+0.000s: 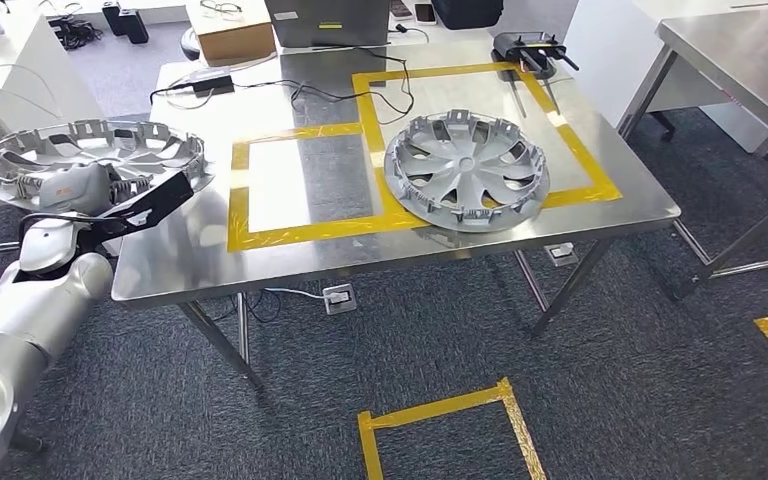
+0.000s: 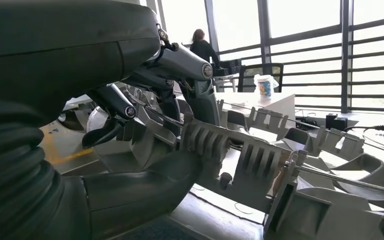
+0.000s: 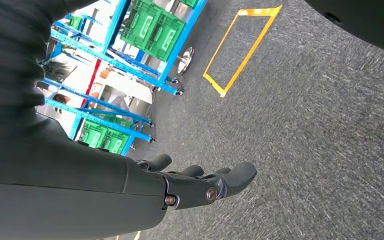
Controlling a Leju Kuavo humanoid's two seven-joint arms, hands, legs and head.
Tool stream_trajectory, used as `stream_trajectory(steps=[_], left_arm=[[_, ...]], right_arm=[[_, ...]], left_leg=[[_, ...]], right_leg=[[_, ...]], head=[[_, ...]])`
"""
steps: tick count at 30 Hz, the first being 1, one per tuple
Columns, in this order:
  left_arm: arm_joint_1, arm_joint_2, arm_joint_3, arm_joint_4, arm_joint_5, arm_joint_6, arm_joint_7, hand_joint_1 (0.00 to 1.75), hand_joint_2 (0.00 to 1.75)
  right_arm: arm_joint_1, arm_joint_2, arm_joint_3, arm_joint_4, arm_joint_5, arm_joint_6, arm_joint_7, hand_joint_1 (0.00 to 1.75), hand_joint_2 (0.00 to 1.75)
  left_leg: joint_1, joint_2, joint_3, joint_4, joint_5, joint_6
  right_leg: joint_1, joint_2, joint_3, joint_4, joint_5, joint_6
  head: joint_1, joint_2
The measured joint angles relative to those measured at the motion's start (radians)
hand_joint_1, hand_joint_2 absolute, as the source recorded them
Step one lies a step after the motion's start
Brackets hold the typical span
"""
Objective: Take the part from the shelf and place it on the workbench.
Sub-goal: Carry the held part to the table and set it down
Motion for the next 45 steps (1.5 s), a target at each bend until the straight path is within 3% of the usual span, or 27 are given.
stream_trajectory(steps=[9, 17, 27, 45], left_arm=[[0.015, 0.011, 0.006, 0.011, -0.015, -0.007, -0.033, 1.75, 1.75], [0.027, 0.014, -0.011, 0.011, -0.132, 0.004, -0.18, 1.75, 1.75], [0.027, 0.005, -0.052, 0.006, -0.211, 0.016, -0.252, 1.75, 1.75], [0.037, -0.039, -0.063, 0.005, -0.194, 0.015, -0.259, 1.75, 1.75]], right_arm=[[-0.001, 0.001, 0.0, 0.0, 0.016, 0.0, 0.008, 0.0, 1.75], [-0.002, -0.002, 0.0, 0.0, 0.034, 0.0, -0.01, 0.0, 1.75], [-0.004, -0.007, 0.0, 0.0, 0.048, 0.0, -0.01, 0.0, 1.75], [-0.006, -0.017, 0.0, 0.0, 0.028, 0.0, 0.007, 0.0, 1.75]], left_leg=[[0.001, 0.0, 0.0, 0.0, 0.0, 0.0], [0.001, -0.001, 0.0, 0.0, 0.0, 0.0], [0.0, 0.001, 0.0, 0.0, 0.0, 0.0], [0.0, 0.001, 0.0, 0.0, 0.0, 0.0]], right_leg=[[0.001, 0.0, -0.001, 0.0, 0.0, 0.0], [0.0, -0.001, 0.0, 0.0, 0.0, 0.0], [0.0, 0.001, -0.001, 0.0, 0.0, 0.0], [0.0, 0.001, -0.001, 0.0, 0.0, 0.0]], head=[[0.0, 0.0], [0.0, 0.0], [0.0, 0.0], [0.0, 0.0]])
